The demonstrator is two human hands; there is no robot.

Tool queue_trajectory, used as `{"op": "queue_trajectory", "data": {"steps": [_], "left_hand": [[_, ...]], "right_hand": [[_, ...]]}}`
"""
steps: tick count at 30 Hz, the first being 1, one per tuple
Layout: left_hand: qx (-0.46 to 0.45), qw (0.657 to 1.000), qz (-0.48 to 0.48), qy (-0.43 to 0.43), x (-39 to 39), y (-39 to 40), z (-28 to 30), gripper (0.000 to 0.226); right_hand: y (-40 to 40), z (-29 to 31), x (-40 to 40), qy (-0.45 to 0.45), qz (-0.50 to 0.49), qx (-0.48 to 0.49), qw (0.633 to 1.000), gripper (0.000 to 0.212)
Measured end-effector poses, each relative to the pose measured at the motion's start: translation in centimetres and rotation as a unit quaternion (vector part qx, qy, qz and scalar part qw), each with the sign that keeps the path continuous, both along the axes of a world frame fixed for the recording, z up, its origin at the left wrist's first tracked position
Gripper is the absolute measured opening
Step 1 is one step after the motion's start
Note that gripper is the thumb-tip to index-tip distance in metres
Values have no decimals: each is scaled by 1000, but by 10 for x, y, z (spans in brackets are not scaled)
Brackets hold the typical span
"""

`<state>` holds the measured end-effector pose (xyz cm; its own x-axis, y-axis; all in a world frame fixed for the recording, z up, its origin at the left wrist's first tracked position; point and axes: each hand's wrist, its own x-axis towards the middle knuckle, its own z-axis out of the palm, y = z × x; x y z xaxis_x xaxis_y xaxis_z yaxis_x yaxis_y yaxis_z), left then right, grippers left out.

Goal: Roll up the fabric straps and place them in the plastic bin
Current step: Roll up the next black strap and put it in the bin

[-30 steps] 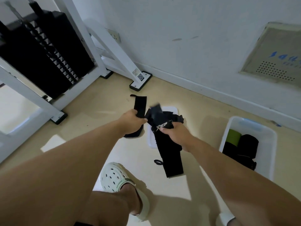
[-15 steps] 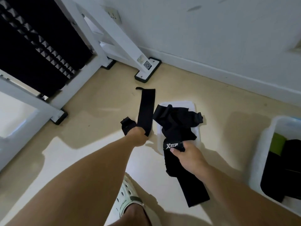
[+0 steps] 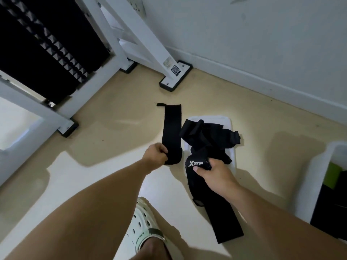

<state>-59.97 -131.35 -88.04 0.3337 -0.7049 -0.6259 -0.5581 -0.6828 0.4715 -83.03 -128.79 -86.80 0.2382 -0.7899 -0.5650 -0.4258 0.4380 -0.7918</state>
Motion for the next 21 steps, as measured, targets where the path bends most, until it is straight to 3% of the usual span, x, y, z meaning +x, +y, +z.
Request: {"op": "queue_trajectory", "data": {"steps": [4, 8, 12, 15, 18, 21], "left_hand": [[-55, 994, 55, 80, -8, -25, 77, 22], [-59, 987, 80, 128, -23, -31, 166, 26], [-34, 959, 154, 235, -47, -16, 236, 12], [-39, 942, 152, 297, -70, 6, 277, 11], [-98, 916, 152, 359, -102, 31, 309, 15], [-162, 860, 199, 441, -132, 57, 340, 21]], "right_hand": [[5, 33, -2, -113, -26, 47, 992, 8], [10, 82, -6, -170, -50, 10, 984, 11], [17, 147, -19, -176, -43, -74, 981, 32], [30, 195, -31, -151, -62, -152, 975, 40], [44, 242, -50, -174, -55, -165, 969, 39], [53, 284, -73, -145, -3, -167, 975, 42]]}}
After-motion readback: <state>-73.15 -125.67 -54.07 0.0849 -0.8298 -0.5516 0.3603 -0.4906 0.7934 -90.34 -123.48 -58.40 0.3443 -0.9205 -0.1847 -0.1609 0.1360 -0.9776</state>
